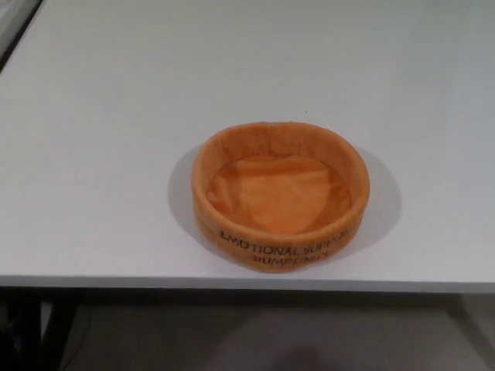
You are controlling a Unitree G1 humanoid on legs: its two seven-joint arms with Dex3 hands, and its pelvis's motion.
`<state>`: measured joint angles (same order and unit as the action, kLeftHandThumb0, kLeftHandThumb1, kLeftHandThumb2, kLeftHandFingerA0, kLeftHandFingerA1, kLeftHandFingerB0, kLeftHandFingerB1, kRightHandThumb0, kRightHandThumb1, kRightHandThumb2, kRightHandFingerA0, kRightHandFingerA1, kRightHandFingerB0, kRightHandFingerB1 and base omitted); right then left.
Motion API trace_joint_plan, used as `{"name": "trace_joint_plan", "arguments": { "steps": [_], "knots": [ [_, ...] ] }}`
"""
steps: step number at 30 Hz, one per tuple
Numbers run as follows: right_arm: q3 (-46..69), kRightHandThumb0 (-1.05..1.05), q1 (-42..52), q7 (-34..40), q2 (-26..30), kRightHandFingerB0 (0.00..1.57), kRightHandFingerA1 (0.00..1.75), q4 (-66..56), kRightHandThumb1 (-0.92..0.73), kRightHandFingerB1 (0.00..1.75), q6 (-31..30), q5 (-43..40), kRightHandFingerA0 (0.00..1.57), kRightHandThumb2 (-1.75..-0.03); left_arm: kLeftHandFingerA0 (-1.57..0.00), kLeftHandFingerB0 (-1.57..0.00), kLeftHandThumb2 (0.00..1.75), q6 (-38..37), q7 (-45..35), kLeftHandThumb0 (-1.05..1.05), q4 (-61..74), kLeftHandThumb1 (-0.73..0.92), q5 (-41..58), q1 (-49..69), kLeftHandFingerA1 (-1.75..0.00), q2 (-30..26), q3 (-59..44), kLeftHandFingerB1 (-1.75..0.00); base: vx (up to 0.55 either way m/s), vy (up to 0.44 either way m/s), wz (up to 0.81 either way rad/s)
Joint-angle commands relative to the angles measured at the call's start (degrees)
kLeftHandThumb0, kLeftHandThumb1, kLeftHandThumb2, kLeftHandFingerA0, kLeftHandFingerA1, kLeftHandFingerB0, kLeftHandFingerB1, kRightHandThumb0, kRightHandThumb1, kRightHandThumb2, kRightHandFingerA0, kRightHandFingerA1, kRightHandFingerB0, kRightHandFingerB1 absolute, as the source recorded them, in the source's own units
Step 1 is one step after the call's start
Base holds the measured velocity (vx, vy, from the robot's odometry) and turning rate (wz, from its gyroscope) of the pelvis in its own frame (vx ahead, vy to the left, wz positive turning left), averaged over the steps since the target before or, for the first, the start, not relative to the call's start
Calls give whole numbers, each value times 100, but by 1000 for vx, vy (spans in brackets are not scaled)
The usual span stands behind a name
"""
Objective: A soft plate is kept in the center of the table close to the robot and the robot uses its left hand to pick up the plate, turns it upside down and places it back on the table
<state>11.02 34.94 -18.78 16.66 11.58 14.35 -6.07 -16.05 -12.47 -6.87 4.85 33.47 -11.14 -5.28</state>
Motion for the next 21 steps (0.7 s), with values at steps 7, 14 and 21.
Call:
{"name": "trace_joint_plan", "arguments": {
  "steps": [7, 14, 21],
  "knots": [
    [263, -77, 270, -940, 117, 23, 39, -339, -90, 30, 688, -714, 27, -68, -22, -19, 72, -647, -625, -87, 386, 92, 550, 266, -39, -44, -222, -31, 0, 0, 0],
    [307, -77, 283, -1017, 96, 22, 39, -326, -91, 30, 724, -722, 26, -68, -20, -14, 74, -762, -725, -86, 297, 92, 557, 261, -42, -21, -272, -31, 0, 0, 0],
    [316, -77, 218, -1067, 81, 22, 38, -311, -91, 29, 698, -723, 26, -68, -20, -16, 74, -712, -703, -88, 496, 92, 693, 302, -41, 68, -360, -30, 0, 0, 0]
  ]
}}
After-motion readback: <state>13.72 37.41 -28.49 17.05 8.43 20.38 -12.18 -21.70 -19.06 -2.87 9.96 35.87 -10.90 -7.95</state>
